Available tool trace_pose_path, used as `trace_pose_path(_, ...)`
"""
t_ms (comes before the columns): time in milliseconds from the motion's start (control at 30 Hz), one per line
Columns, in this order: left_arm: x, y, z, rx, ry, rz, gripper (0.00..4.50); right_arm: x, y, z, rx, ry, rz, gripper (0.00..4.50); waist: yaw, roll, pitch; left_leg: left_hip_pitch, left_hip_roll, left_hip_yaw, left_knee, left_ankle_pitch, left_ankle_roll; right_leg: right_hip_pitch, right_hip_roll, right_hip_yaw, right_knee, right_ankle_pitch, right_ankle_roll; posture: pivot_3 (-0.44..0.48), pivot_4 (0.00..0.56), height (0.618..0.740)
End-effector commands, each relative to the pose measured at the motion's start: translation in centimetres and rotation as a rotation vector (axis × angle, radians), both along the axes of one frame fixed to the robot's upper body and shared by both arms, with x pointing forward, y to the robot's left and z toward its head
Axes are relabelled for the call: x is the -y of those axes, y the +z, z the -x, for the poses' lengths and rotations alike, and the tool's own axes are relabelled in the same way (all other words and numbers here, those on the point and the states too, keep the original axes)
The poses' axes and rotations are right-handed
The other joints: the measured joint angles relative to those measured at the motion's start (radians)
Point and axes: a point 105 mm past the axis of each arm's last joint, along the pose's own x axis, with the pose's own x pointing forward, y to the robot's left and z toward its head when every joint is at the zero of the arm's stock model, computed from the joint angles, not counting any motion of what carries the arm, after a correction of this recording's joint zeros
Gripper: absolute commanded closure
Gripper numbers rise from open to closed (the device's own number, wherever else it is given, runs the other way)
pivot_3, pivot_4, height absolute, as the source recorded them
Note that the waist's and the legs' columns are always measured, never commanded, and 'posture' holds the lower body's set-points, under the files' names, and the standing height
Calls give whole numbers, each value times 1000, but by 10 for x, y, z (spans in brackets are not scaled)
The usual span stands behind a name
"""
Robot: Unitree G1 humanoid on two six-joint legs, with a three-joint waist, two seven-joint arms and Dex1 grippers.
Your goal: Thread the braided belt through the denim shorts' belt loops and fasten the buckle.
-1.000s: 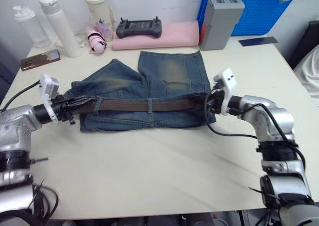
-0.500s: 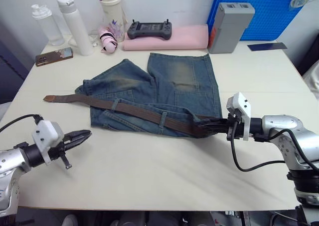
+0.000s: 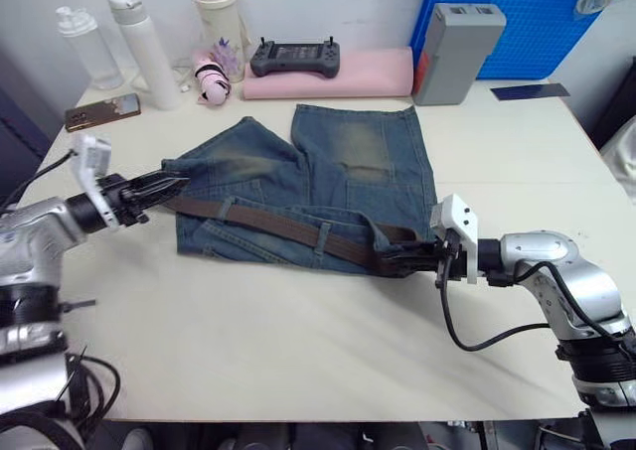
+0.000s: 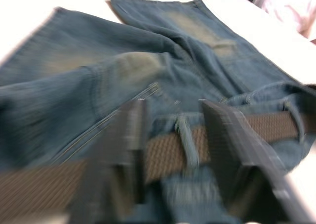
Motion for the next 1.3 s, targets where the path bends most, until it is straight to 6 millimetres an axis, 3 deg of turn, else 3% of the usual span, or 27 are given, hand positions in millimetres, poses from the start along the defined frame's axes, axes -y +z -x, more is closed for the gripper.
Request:
trace_pose_path(33, 5, -3, -14, -17, -10, -24, 479, -7, 7, 5, 42, 34, -8, 4481, -8, -1, 0, 0, 0, 0, 0, 0, 0, 0, 0, 0, 1, 0, 0, 0, 150, 739)
trace_pose_path(67, 9, -8, -17, -35, -25, -41, 66, -7, 7, 6, 44, 35, -8, 4481, -9, -1, 0, 0, 0, 0, 0, 0, 0, -1, 0, -1, 0, 0, 0, 0, 150, 739)
trace_pose_path(100, 12, -13, -19, -51, -42, -57, 0, -8, 7, 6, 45, 34, -7, 4481, -11, -1, 0, 0, 0, 0, 0, 0, 0, -1, 0, -1, 0, 0, 0, 0, 150, 739)
trace_pose_path(367, 18, -44, -13, -145, -135, -180, 0, -7, 7, 6, 59, 19, 0, 4481, -12, -1, 0, 0, 1, 2, -1, 0, 0, -2, 0, -1, 0, 0, 0, 0, 150, 739)
trace_pose_path(467, 19, -41, -12, -126, -154, -182, 883, -8, 7, 4, 63, 10, -4, 4481, -8, -1, 0, 0, 1, 2, 0, 0, 0, -2, -1, -1, 1, 0, 0, 0, 150, 739)
trace_pose_path(633, 22, -36, -10, -91, -203, -191, 3246, -10, 6, 1, 67, 3, -9, 4481, -9, -2, 0, 0, 1, 2, 0, 0, 0, -2, -1, -1, 1, 0, 0, 0, 150, 739)
trace_pose_path(733, 22, -34, -8, -70, -219, -206, 4291, -11, 6, 0, 70, 1, -9, 4481, -9, -2, 0, 0, 1, 2, 0, 0, 0, -2, -1, -1, 1, 0, 0, 0, 150, 739)
trace_pose_path(833, 21, -31, -8, -55, -230, -216, 4329, -11, 6, -2, 73, -1, -8, 4481, -9, -2, 0, 0, 1, 2, 0, 0, 0, -2, -1, -1, 1, 0, 0, 0, 150, 739)
trace_pose_path(1033, 17, 4, 4, 157, -267, -287, 4329, -3, 11, -4, 88, -18, -10, 4481, -11, -2, 0, 0, 1, 2, 0, 0, 0, -2, -1, -1, 1, 0, 0, 0, 150, 739)
trace_pose_path(1167, 22, 14, 43, 427, -242, -460, 4329, 10, 19, 3, 76, -38, -52, 4481, -20, -2, 0, 0, 2, 1, -1, -1, 1, -2, -2, 0, 1, 0, 0, 0, 150, 739)
trace_pose_path(1300, 34, -20, 98, 619, -236, -734, 4329, 23, 19, 15, 37, -44, -61, 4481, -25, -2, 0, 1, 4, -5, -1, -4, 1, -2, -2, 1, 0, 0, 0, 0, 150, 739)
